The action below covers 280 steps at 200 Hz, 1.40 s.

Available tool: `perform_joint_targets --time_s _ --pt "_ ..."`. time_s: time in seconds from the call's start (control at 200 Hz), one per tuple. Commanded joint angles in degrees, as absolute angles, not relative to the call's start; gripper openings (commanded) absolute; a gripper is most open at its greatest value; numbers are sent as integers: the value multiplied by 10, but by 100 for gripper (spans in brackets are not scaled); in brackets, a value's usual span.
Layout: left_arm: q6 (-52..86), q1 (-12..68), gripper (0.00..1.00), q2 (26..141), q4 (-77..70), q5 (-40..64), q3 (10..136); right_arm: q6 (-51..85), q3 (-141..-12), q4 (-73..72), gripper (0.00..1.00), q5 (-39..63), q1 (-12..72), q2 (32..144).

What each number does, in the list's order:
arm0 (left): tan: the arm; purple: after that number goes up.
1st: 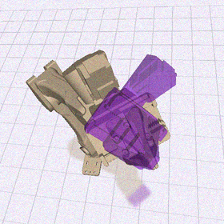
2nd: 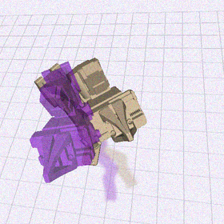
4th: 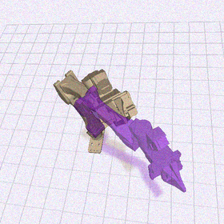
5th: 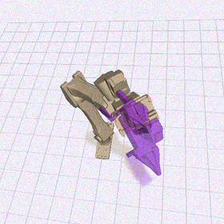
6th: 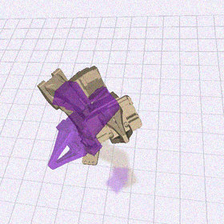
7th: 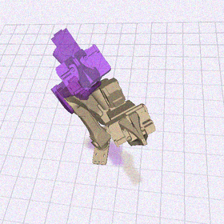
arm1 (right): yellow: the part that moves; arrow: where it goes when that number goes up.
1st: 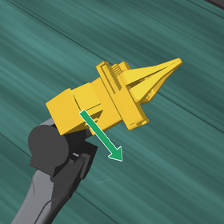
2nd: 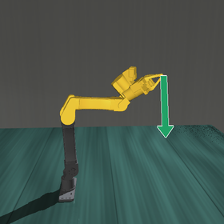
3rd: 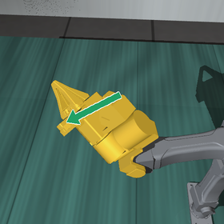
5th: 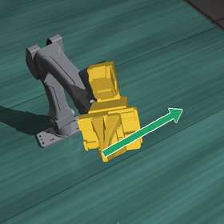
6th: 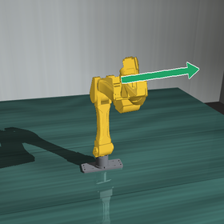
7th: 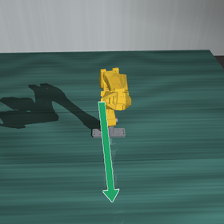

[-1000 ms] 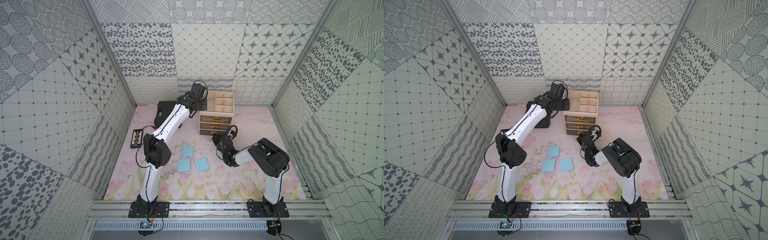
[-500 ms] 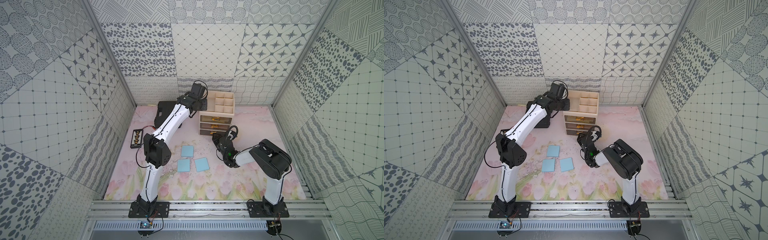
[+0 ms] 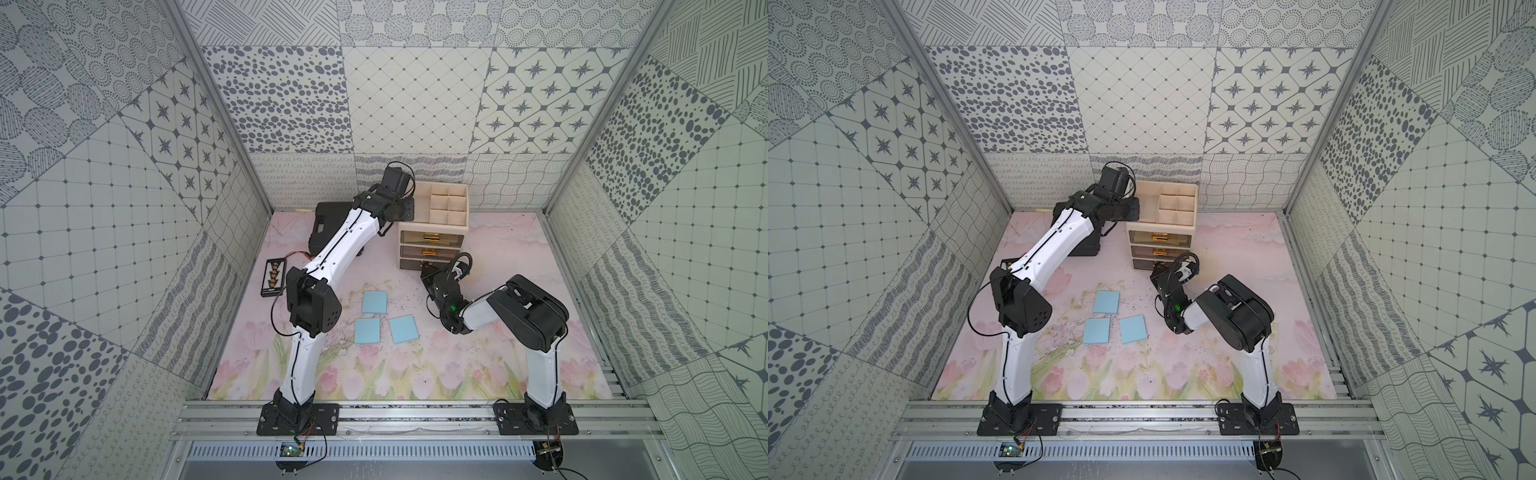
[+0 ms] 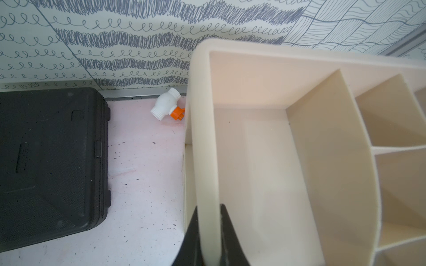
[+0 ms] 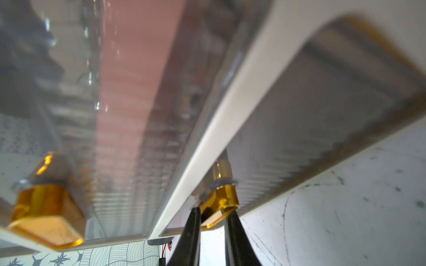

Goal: Please put the sticky notes in the drawer by color
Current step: Open the drawer in the storage box.

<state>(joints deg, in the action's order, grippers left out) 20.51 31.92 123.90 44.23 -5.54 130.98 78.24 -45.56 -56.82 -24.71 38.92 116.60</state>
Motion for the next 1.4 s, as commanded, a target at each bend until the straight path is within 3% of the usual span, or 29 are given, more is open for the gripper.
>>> perform_joint_targets --time_s 0.0,0.285,0.59,1.396 --pt "194 327 0 1254 609 38 1292 751 -478 -590 18 -286 383 1202" --pt "196 327 0 1233 588 48 1241 758 -481 -635 17 -307 383 1243" --pt "214 328 0 1230 575 70 1220 774 -486 -627 0 -329 377 1261" --pt "288 323 0 1253 578 58 1248 792 -461 -570 0 -315 397 1165"
